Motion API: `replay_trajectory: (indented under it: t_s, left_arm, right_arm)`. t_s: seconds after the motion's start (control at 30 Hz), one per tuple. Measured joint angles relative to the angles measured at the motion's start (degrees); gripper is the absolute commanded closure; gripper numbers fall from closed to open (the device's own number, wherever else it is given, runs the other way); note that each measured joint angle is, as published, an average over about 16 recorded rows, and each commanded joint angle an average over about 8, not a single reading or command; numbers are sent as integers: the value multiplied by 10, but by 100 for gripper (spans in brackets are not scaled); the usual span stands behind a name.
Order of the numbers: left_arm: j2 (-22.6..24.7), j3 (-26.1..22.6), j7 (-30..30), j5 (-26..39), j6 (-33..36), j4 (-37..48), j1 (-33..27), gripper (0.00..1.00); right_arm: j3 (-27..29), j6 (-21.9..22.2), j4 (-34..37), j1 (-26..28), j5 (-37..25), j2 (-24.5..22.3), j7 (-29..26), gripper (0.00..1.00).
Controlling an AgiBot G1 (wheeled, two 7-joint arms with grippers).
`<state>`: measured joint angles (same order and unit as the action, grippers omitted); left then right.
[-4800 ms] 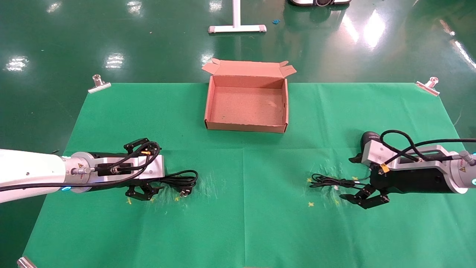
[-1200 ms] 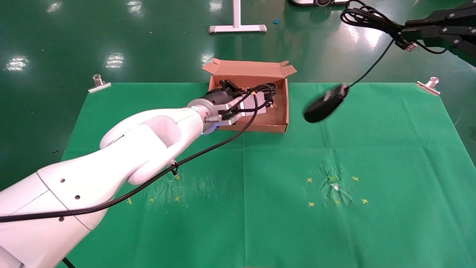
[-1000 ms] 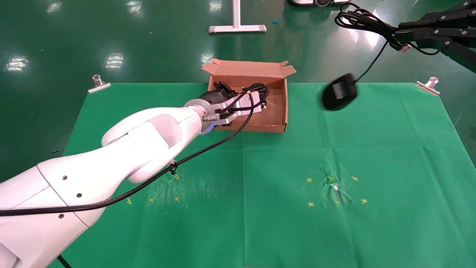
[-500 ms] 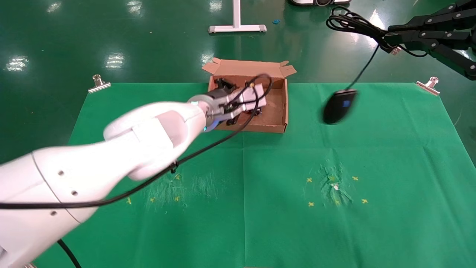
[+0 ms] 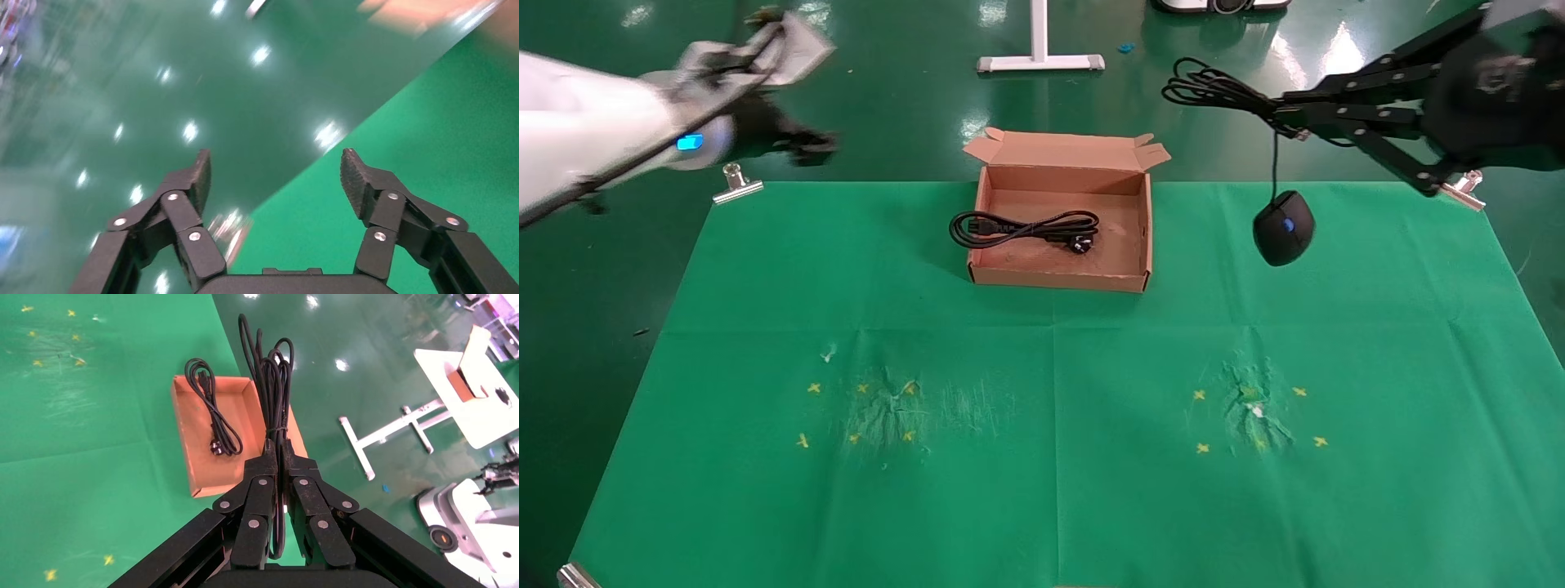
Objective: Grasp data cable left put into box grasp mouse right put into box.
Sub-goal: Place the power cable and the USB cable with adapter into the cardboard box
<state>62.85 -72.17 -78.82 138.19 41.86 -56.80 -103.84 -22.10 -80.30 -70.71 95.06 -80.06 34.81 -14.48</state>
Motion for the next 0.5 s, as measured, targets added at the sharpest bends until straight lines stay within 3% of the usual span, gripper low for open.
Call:
replay_trajectory:
  t_s: [0.23,0.5]
  left_arm:
    - [-16,3,11,-14,0,14,-7,0]
    - [-14,2,19,-20,-3,21,-8,0]
  right_arm:
    - [-26,7,104,19,-24,76,80,100]
    - [-63,23,280,57,-60,194,190,100]
